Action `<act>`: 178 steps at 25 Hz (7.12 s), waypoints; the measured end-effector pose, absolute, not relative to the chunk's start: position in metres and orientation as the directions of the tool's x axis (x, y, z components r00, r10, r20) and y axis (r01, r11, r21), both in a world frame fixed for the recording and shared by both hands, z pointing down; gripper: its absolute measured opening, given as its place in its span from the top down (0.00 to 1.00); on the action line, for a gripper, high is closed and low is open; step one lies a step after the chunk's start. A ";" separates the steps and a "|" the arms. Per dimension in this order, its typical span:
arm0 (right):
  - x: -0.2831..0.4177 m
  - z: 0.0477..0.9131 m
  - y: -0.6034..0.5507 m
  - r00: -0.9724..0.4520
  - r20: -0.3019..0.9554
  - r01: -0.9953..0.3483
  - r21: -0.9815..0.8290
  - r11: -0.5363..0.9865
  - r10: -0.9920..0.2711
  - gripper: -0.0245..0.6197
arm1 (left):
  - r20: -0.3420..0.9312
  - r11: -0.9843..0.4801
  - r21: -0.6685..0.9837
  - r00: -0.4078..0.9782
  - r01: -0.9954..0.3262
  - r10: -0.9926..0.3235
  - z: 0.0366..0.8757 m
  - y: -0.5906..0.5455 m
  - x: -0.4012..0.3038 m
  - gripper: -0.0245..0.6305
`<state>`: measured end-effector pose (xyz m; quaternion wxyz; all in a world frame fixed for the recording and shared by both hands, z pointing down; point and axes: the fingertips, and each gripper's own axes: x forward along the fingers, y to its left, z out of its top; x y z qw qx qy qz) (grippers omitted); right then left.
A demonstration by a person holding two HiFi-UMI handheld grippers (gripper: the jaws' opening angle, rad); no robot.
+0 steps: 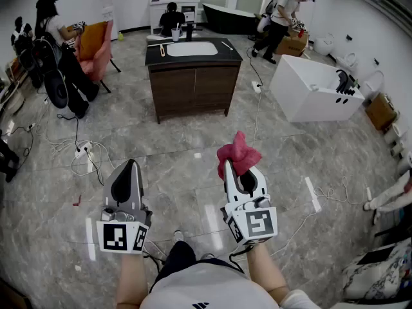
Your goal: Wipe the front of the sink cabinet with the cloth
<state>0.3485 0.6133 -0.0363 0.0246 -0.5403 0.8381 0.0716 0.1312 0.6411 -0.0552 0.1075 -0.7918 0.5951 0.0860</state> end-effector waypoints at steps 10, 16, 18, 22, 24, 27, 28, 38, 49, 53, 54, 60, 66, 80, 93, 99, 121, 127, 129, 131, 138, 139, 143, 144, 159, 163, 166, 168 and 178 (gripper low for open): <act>0.325 -0.035 0.572 -0.401 -0.117 -0.915 0.091 0.393 -0.908 0.87 | -0.274 -0.279 -0.074 0.288 -0.958 -0.918 -0.059 0.600 0.108 0.95; 0.303 -0.032 0.537 -0.391 -0.101 -0.917 0.123 0.378 -0.915 0.87 | -0.287 -0.267 -0.085 0.280 -0.960 -0.916 -0.062 0.572 0.082 0.95; 0.295 -0.030 0.526 -0.398 -0.085 -0.914 0.119 0.388 -0.913 0.87 | -0.293 -0.265 -0.082 0.277 -0.961 -0.915 -0.063 0.562 0.072 0.95; 0.278 -0.026 0.509 -0.402 -0.066 -0.913 0.100 0.395 -0.913 0.87 | -0.301 -0.265 -0.077 0.276 -0.961 -0.913 -0.062 0.548 0.053 0.95; 0.269 -0.025 0.505 -0.419 -0.064 -0.907 0.076 0.414 -0.906 0.87 | -0.302 -0.269 -0.076 0.279 -0.960 -0.912 -0.061 0.544 0.044 0.95; 0.255 -0.025 0.495 -0.449 -0.061 -0.894 0.050 0.446 -0.892 0.88 | -0.304 -0.267 -0.066 0.274 -0.961 -0.912 -0.060 0.533 0.032 0.95; 0.252 -0.026 0.492 -0.457 -0.062 -0.889 0.047 0.455 -0.887 0.88 | -0.303 -0.265 -0.058 0.270 -0.962 -0.914 -0.060 0.529 0.029 0.95; 0.219 -0.031 0.457 -0.575 -0.079 -0.800 0.261 0.540 -0.814 0.88 | -0.289 -0.270 -0.044 0.271 -0.962 -0.918 -0.050 0.474 0.021 0.95; 0.231 -0.027 0.332 -0.512 -0.066 -0.847 0.206 0.490 -0.856 0.88 | -0.295 -0.249 -0.059 0.255 -0.967 -0.921 -0.058 0.364 0.027 0.95; 0.247 -0.034 0.284 -0.499 -0.070 -0.856 0.192 0.479 -0.864 0.88 | -0.301 -0.252 -0.069 0.261 -0.965 -0.917 -0.066 0.322 0.041 0.95; 0.251 -0.035 0.272 -0.497 -0.069 -0.858 0.190 0.478 -0.865 0.88 | -0.300 -0.253 -0.070 0.262 -0.965 -0.917 -0.066 0.311 0.045 0.95; 0.266 -0.032 0.211 -0.523 -0.060 -0.842 0.190 0.505 -0.850 0.88 | -0.297 -0.242 -0.064 0.250 -0.968 -0.921 -0.065 0.252 0.064 0.95; 0.276 -0.022 0.170 -0.564 -0.050 -0.818 0.175 0.549 -0.824 0.88 | -0.304 -0.234 -0.076 0.246 -0.969 -0.920 -0.064 0.215 0.086 0.95; 0.249 -0.005 0.089 -0.564 -0.019 -0.818 0.148 0.556 -0.826 0.88 | -0.291 -0.233 -0.080 0.246 -0.969 -0.924 -0.052 0.134 0.060 0.95; 0.149 -0.015 -0.017 -0.507 -0.036 -0.855 0.143 0.498 -0.861 0.88 | -0.276 -0.282 -0.125 0.306 -0.951 -0.911 -0.060 0.024 -0.043 0.95; 0.104 -0.010 -0.050 -0.487 -0.020 -0.866 0.141 0.480 -0.873 0.88 | -0.252 -0.307 -0.119 0.328 -0.944 -0.911 -0.052 -0.014 -0.088 0.95; 0.026 0.037 -0.105 -0.502 0.111 -0.846 0.141 0.514 -0.858 0.88 | -0.205 -0.366 -0.056 0.370 -0.929 -0.906 -0.011 -0.090 -0.149 0.95; 0.011 0.064 -0.130 -0.542 0.164 -0.819 0.115 0.562 -0.824 0.88 | -0.180 -0.360 -0.059 0.364 -0.931 -0.914 0.000 -0.112 -0.150 0.95; 0.006 0.076 -0.139 -0.555 0.185 -0.810 0.103 0.577 -0.811 0.88 | -0.171 -0.357 -0.047 0.360 -0.933 -0.917 0.006 -0.121 -0.151 0.95; 0.002 0.091 -0.147 -0.565 0.211 -0.801 0.091 0.592 -0.798 0.88 | -0.160 -0.355 -0.033 0.356 -0.934 -0.921 0.015 -0.129 -0.152 0.96; -0.015 0.154 -0.172 -0.609 0.289 -0.761 0.051 0.647 -0.739 0.88 | -0.092 -0.367 -0.027 0.368 -0.930 -0.925 0.058 -0.155 -0.150 0.95; -0.018 0.164 -0.176 -0.617 0.295 -0.753 0.048 0.656 -0.729 0.88 | -0.085 -0.372 -0.030 0.373 -0.928 -0.924 0.065 -0.157 -0.148 0.95; -0.030 0.208 -0.192 -0.644 0.326 -0.719 0.050 0.693 -0.692 0.88 | -0.064 -0.384 -0.030 0.386 -0.923 -0.920 0.100 -0.170 -0.145 0.95; -0.033 0.221 -0.196 -0.646 0.340 -0.713 0.051 0.700 -0.683 0.88 | -0.058 -0.386 -0.027 0.387 -0.922 -0.920 0.111 -0.174 -0.145 0.95; -0.064 0.356 -0.258 -0.712 0.299 -0.628 0.133 0.767 -0.635 0.88 | -0.022 -0.440 -0.022 0.440 -0.898 -0.898 0.286 -0.227 -0.128 0.96; -0.067 0.386 -0.278 -0.725 0.262 -0.619 0.156 0.770 -0.636 0.88 | -0.029 -0.453 -0.061 0.455 -0.889 -0.890 0.331 -0.242 -0.122 0.96; -0.063 0.407 -0.294 -0.708 0.227 -0.641 0.192 0.743 -0.669 0.88 | -0.036 -0.461 -0.075 0.465 -0.884 -0.885 0.361 -0.253 -0.120 0.96; -0.057 0.416 -0.304 -0.684 0.188 -0.671 0.218 0.709 -0.705 0.88 | -0.055 -0.462 -0.086 0.467 -0.883 -0.882 0.379 -0.260 -0.120 0.96; -0.057 0.429 -0.321 -0.638 0.012 -0.724 0.331 0.605 -0.770 0.89 | -0.204 -0.453 -0.084 0.460 -0.888 -0.864 0.445 -0.265 -0.130 0.96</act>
